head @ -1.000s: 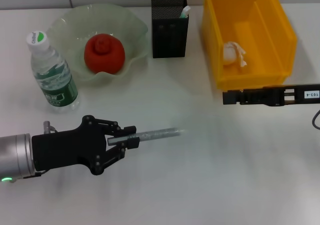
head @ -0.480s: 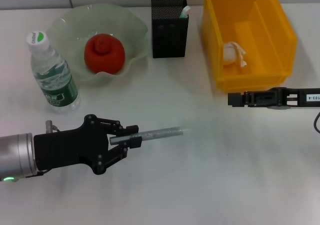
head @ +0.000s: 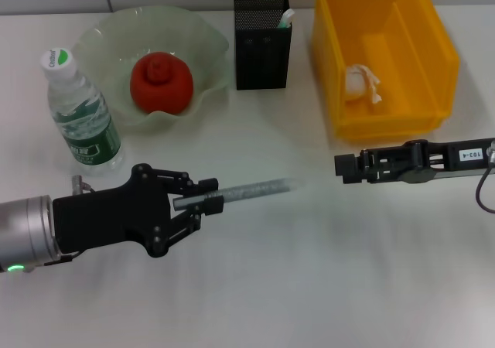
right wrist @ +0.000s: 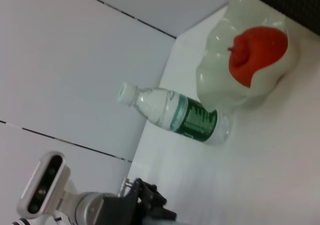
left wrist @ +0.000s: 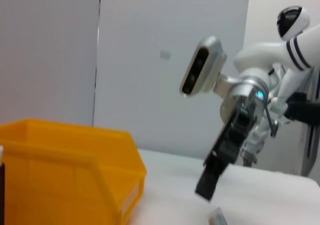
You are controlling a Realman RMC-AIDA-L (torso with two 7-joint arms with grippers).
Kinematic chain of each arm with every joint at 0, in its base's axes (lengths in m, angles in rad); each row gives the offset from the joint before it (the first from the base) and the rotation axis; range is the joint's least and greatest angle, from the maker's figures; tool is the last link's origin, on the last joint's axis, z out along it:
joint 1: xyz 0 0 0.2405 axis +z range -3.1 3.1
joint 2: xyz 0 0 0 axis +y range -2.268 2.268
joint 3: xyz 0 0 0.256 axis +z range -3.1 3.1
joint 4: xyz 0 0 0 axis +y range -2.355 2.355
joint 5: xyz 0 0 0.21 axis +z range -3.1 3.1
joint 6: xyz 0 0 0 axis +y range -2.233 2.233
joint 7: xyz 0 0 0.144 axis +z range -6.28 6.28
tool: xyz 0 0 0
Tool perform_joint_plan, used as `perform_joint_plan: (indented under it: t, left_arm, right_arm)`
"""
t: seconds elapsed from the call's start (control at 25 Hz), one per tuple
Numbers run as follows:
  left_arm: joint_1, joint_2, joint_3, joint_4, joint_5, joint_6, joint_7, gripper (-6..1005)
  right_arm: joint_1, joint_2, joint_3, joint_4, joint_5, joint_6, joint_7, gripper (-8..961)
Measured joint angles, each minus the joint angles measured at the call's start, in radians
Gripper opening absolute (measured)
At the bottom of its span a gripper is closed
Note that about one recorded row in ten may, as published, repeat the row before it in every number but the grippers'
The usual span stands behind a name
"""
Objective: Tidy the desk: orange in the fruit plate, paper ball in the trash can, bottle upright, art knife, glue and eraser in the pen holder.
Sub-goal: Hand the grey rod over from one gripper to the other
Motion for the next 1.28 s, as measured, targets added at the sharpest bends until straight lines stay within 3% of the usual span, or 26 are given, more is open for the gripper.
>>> perform_joint_plan:
  t: [0.28,0.72,1.28]
  left_arm:
    - [-0.001,0.001,0.002,0.000,-0.022,0.016,0.001,196]
    - [-0.012,-0.002,0.002,-0.008,-0.030,0.044,0.000,197]
    - [-0.014,-0.003,0.002,-0.021,-0.051,0.076,0.005,200]
  right_arm:
    - [0.010,0.023,0.004,0.004,0.002,0.001,0.012,681]
    - [0.036,0.063,0.004,0.014,0.012,-0.014,0.010,674]
    - [0.048,0.084,0.004,0.015,0.022,-0.037,0.002,669]
